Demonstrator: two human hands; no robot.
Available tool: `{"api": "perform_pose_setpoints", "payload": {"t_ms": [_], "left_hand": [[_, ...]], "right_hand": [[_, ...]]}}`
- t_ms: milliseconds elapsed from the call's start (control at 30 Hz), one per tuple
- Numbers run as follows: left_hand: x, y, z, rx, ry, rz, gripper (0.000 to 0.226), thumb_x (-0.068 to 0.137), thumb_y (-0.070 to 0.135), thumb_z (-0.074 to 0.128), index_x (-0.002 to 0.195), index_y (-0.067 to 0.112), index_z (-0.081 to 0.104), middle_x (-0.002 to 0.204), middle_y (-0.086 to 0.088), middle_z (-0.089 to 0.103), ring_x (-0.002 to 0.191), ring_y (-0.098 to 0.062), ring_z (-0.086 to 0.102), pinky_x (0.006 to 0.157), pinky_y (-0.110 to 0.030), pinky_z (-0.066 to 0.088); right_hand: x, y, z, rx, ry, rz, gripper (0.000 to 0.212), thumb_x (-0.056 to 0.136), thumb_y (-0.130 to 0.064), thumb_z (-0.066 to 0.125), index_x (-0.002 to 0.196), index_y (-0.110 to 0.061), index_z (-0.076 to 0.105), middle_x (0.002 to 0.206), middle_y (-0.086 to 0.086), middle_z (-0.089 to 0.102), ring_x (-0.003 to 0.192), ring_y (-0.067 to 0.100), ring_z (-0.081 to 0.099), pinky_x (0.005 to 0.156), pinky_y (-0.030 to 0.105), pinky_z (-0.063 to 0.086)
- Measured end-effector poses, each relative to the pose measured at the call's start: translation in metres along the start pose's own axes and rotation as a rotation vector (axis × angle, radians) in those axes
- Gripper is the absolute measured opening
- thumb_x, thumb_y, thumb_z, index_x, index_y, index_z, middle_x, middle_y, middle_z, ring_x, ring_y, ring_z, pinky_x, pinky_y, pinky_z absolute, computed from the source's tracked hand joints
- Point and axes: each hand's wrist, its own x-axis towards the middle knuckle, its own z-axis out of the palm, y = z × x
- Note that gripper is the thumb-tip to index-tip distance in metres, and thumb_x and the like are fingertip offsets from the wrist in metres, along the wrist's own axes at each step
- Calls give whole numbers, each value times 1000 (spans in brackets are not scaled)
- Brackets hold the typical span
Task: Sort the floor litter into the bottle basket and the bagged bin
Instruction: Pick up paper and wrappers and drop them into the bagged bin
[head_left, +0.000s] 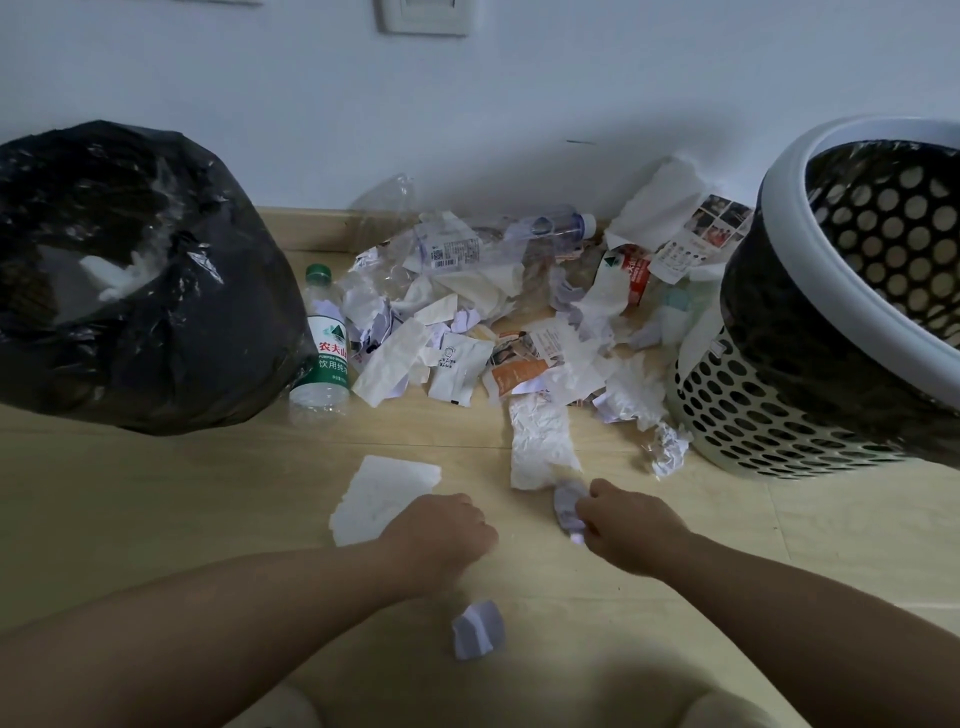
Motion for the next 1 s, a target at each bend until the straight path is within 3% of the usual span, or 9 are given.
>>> {"api": "perform_pose_setpoints", "payload": {"t_ms": [100,200,300,400,500,600,733,867,1000], "left_hand": [[3,14,10,112,-24,74,39,28,13,77,52,21,47,56,6,46,52,-10,47,35,-16,17],[6,28,12,148,-37,233,30,44,18,77,61,25,54,66,7,52,56,-12,49,36,-16,24],[4,32,16,232,-137,432,20,74,32,67,93,29,61,108,1,58,82,-22,57,49,-21,36],[-5,28,31,187,-150,553,31,86,39,58,117,37,56,136,-1,47,102,-29,56,66,-28,43],[-17,14,41,120,-163,499,31,68,60,66,98,56,61,122,16,58,95,-13,58,66,-19,45],[-24,6,53,96,-75,503,20,69,49,70,87,49,62,121,14,51,95,-16,51,62,-21,44],[-23,4,56,135,18,368,30,55,34,79,74,30,57,98,5,62,77,-15,57,50,-17,44],[-9,1,60,66,1,214,49,60,24,82,86,13,41,86,-6,68,65,-16,62,49,-21,50],[-1,9,36,-245,-207,-41,31,101,32,33,117,7,42,109,-18,57,99,-31,53,73,-34,36]], "right_hand": [[-2,3,-9,22,47,21,20,96,-20,37,105,-14,53,102,3,37,81,24,46,68,29,33],[-2,4,-10,-50,184,-17,31,94,-17,43,125,-19,46,122,3,41,91,25,52,64,29,36],[-1,5,-3,-125,270,-164,45,91,-17,48,134,-31,37,139,6,35,106,28,53,62,30,44],[-3,1,8,-147,111,-196,48,95,-23,44,138,-36,28,146,5,23,112,28,47,68,31,40],[-5,-3,17,-94,50,-146,43,95,-18,45,132,-35,33,134,4,32,89,27,53,63,30,35],[-3,-4,20,-78,19,-110,33,94,-16,47,124,-27,38,122,5,40,63,22,39,50,26,27],[-4,-6,14,-52,-49,-80,35,95,-27,48,126,-15,38,115,9,44,90,31,55,59,27,31],[-4,-5,10,-55,-88,-79,40,94,-38,48,122,-11,41,123,10,47,107,30,56,71,29,32],[-4,-7,10,7,-36,-51,28,97,-32,37,71,-22,34,84,0,45,93,25,53,71,29,33]]}}
